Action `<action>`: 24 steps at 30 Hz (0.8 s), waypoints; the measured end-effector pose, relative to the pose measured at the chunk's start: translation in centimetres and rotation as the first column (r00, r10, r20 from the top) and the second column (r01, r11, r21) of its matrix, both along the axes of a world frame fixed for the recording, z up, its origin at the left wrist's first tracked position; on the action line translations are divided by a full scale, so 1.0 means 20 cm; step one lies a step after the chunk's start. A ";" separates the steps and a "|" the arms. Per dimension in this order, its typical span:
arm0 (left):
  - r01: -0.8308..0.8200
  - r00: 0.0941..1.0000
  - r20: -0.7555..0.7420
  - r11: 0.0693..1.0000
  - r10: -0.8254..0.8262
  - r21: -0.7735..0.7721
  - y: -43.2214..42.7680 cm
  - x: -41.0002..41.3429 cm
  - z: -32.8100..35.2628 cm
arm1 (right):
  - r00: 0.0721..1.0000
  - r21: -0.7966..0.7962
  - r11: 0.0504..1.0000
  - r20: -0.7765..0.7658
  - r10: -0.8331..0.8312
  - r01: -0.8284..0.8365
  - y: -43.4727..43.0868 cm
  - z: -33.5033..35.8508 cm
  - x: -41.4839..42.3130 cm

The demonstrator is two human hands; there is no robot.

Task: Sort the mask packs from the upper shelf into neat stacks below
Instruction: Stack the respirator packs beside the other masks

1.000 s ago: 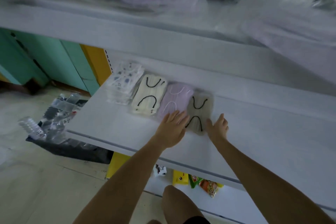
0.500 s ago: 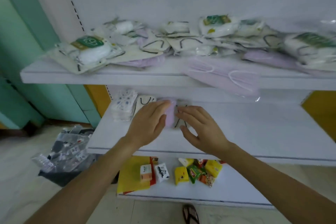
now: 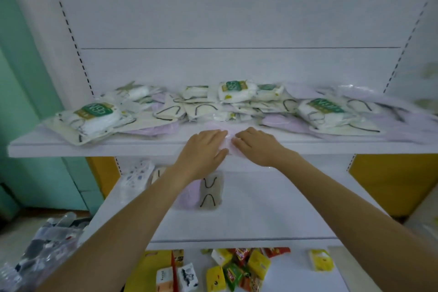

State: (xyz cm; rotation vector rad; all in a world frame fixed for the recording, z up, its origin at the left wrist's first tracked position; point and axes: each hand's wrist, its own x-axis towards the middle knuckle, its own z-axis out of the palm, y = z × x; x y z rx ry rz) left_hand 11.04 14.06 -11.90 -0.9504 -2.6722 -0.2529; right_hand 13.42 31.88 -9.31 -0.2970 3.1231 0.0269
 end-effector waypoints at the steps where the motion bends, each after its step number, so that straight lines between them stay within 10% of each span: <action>1: -0.029 0.999 0.013 0.999 0.030 -0.044 0.05 -0.01 0.00 | 1.000 0.000 1.000 0.014 0.004 -0.004 0.03 0.00 -0.03; 5: -0.147 0.981 0.104 0.978 0.163 -0.149 0.23 -0.02 -0.01 | 0.999 -0.252 0.968 0.032 -0.007 0.015 0.21 0.01 -0.05; 9: -0.220 0.959 0.152 0.966 0.239 -0.132 0.37 -0.03 0.02 | 0.934 -0.294 0.951 -0.305 -0.185 0.092 0.58 0.09 -0.06; 14: -0.187 0.980 -0.016 0.948 0.198 0.256 0.54 -0.01 0.02 | 0.880 -0.253 0.887 -0.186 -0.437 0.387 0.93 0.03 -0.08; 20: -0.073 0.966 0.239 0.782 -0.099 0.619 0.83 0.07 0.10 | 0.721 -0.652 0.758 -0.515 -0.463 0.022 1.03 -0.04 -0.07; 24: -0.410 0.665 0.575 0.410 -0.477 0.815 1.03 0.10 0.23 | 0.593 -0.730 0.616 -0.646 -0.480 -0.297 1.01 0.03 0.07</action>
